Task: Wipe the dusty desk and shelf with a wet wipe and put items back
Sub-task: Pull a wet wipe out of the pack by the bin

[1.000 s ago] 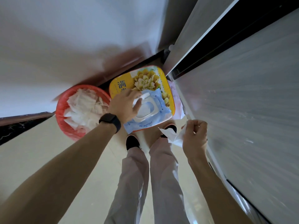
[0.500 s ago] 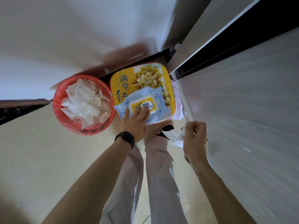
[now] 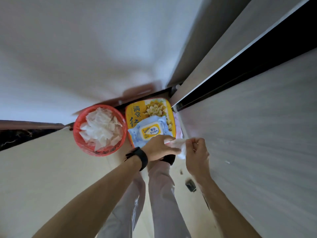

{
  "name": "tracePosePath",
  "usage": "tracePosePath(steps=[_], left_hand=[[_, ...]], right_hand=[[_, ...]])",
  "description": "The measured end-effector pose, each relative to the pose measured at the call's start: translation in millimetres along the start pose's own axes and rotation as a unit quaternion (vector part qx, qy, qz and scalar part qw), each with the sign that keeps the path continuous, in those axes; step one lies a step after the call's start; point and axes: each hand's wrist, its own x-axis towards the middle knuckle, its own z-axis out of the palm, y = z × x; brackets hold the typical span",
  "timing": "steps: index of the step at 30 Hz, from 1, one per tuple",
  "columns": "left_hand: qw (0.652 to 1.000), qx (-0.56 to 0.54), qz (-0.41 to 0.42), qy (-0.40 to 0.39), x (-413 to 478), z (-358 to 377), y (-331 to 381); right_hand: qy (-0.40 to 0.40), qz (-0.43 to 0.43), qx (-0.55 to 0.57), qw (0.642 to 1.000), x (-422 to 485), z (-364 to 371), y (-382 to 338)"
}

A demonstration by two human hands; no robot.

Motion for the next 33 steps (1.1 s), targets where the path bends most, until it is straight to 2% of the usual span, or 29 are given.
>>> tracePosePath(steps=[3, 5, 9, 12, 14, 17, 20, 23, 26, 28, 31, 33], left_hand=[[0.992, -0.065, 0.032, 0.106, -61, -20, 34], [0.980, -0.103, 0.046, 0.165, -110, -37, 61], [0.969, -0.102, 0.099, 0.204, -201, -67, 109], [0.946, -0.131, 0.141, 0.262, -259, -93, 124], [0.927, -0.137, 0.150, 0.316, -295, -110, 126], [0.918, -0.136, 0.142, 0.345, -343, -120, 123], [0.908, -0.147, 0.105, 0.379, -379, -113, 116], [0.882, -0.152, 0.090, 0.437, -406, -102, 115], [0.839, -0.240, 0.069, 0.484, -429, -83, 114], [0.810, -0.322, 0.046, 0.488, -440, -63, 104], [0.764, -0.464, 0.049, 0.445, -456, -17, 76], [0.766, -0.480, 0.043, 0.425, -471, 24, 56]], right_hand=[[-0.007, -0.037, 0.015, 0.999, -36, -33, -50], [-0.046, -0.055, 0.010, 0.997, -63, -56, -83], [-0.158, -0.098, 0.014, 0.983, -122, -93, -139], [-0.186, -0.156, -0.040, 0.969, -149, -110, -166], [-0.198, -0.173, -0.004, 0.965, -159, -121, -183], [-0.250, -0.203, 0.089, 0.943, -176, -130, -214], [-0.273, -0.263, 0.079, 0.922, -197, -127, -244], [-0.296, -0.298, 0.074, 0.905, -214, -125, -265], [-0.421, -0.269, 0.085, 0.862, -225, -124, -266], [-0.467, -0.262, 0.048, 0.843, -231, -117, -248], [-0.432, -0.238, 0.077, 0.866, -241, -102, -211], [-0.429, -0.216, 0.101, 0.871, -251, -96, -192]])
